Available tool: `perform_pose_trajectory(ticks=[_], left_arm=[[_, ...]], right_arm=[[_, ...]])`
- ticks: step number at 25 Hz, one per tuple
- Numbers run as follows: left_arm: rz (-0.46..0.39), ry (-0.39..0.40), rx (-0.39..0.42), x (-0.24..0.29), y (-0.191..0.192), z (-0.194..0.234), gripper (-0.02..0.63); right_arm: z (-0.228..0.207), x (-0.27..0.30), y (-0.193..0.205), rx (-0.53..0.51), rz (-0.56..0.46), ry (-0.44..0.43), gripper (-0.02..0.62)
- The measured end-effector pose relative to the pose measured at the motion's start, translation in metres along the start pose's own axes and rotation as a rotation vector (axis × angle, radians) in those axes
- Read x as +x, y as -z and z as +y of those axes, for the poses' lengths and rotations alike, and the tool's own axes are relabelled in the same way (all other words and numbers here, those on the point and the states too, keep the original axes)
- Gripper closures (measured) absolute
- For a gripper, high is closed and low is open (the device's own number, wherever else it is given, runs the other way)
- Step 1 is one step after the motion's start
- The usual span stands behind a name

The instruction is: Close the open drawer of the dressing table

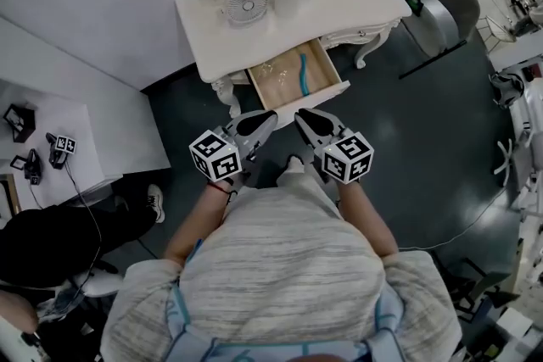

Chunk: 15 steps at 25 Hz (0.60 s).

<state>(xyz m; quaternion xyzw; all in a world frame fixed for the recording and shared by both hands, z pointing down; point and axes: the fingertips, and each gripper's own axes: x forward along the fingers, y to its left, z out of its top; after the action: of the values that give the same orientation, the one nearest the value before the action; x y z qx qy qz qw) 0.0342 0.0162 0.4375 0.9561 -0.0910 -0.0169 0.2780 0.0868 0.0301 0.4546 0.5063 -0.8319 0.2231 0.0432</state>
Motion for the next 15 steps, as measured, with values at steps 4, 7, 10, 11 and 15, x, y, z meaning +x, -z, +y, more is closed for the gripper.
perform_pose_trajectory(ticks=[4, 7, 10, 11, 15], left_arm=[[-0.017, -0.028, 0.0, 0.014, -0.002, 0.005, 0.586], [-0.031, -0.055, -0.003, 0.02, -0.002, 0.01, 0.586], [-0.04, -0.079, -0.004, 0.026, -0.001, 0.015, 0.586], [-0.042, -0.087, -0.005, 0.027, -0.001, 0.017, 0.586], [-0.052, -0.118, -0.006, 0.032, 0.0, 0.022, 0.586]], right_arm=[[-0.016, 0.001, -0.003, -0.007, 0.014, -0.019, 0.583], [-0.026, 0.0, -0.001, -0.01, 0.029, -0.033, 0.583], [-0.035, 0.001, 0.003, -0.013, 0.045, -0.045, 0.583], [-0.038, 0.002, 0.005, -0.015, 0.051, -0.05, 0.583], [-0.048, 0.006, 0.011, -0.021, 0.076, -0.072, 0.581]])
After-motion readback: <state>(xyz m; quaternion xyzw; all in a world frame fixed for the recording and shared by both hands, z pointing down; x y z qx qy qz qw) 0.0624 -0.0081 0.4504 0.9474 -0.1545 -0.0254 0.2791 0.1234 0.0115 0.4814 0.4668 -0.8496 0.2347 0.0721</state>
